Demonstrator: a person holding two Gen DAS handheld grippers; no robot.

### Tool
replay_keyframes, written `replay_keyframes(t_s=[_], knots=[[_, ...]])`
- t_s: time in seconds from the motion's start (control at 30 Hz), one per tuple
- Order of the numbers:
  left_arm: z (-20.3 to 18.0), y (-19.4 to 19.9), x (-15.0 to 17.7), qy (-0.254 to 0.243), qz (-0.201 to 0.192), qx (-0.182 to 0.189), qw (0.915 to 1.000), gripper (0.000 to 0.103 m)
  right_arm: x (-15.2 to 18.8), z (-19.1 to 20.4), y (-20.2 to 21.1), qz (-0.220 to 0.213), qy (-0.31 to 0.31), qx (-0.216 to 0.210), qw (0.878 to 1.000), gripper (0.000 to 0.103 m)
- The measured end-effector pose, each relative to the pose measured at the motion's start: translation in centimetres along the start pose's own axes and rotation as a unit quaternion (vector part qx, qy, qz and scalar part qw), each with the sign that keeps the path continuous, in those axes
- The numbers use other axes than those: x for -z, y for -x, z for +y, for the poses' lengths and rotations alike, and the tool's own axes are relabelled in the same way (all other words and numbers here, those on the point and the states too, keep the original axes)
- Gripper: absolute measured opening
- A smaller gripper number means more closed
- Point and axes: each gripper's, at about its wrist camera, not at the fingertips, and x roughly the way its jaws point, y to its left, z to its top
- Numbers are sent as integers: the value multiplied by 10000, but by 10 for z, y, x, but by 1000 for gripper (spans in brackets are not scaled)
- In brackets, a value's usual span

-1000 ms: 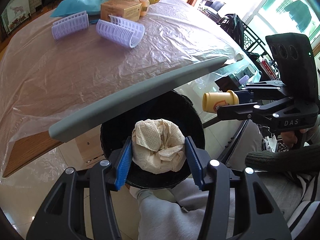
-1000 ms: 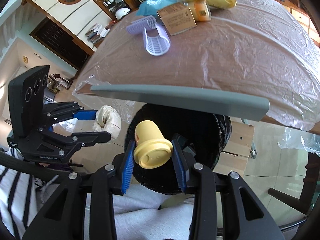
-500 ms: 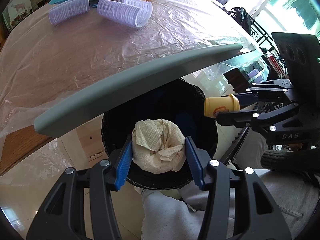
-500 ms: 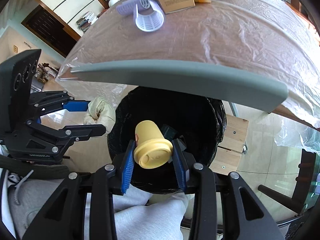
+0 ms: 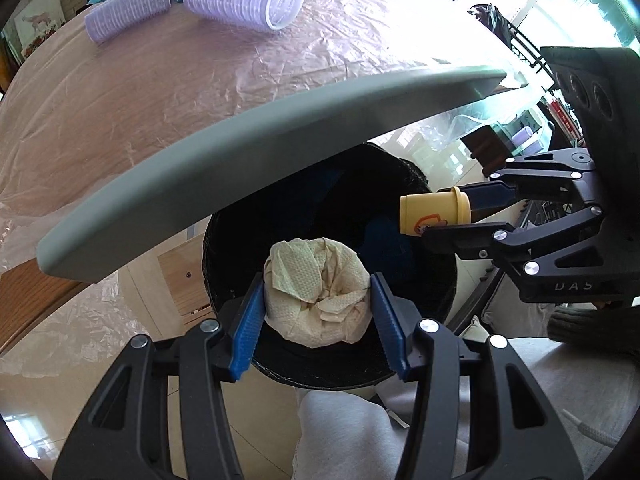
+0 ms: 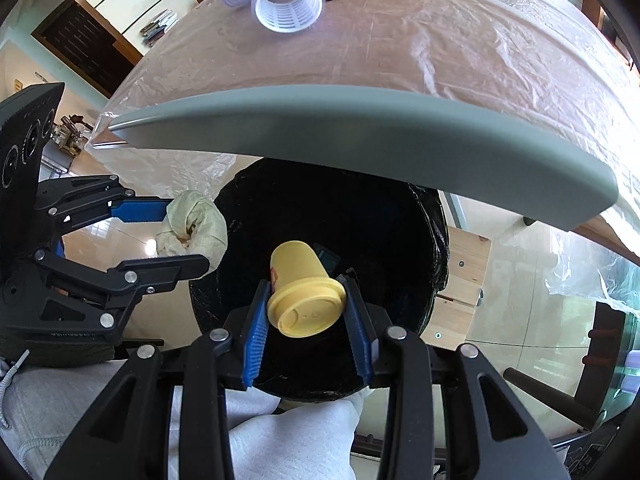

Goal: Collect trash
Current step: 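Carry the tissue and yellow cup with both tools over the black bin, then open both tools to drop the tissue and cup into the bin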

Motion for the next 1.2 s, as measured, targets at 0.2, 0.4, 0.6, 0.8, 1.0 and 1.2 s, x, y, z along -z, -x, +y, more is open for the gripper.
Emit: replay_keyframes(t_s=[0.2, 0.4, 0.6, 0.8, 1.0, 1.2], knots=[[0, -9, 2, 13, 50, -67, 10000, 53, 0, -1, -4, 33, -12, 95, 9999, 36], [0, -14, 3, 13, 89, -136, 9999, 53, 0, 0, -12, 70, -26, 180, 9998, 36], [-2, -19, 4, -18, 111, -197, 9997, 53, 0, 0, -16, 109, -12, 286, 9995, 36], [-3, -22, 4, -10, 135, -258, 9996, 53, -1, -5, -21, 141, 3, 355, 9993, 36], [-4, -23, 3, -27, 135, -313, 9994, 52, -2, -5, -23, 167, 8, 376, 9992, 36], [-6, -22, 3, -87, 95, -214, 9997, 56, 1, -9, -23, 217, -115, 340, 9991, 42]])
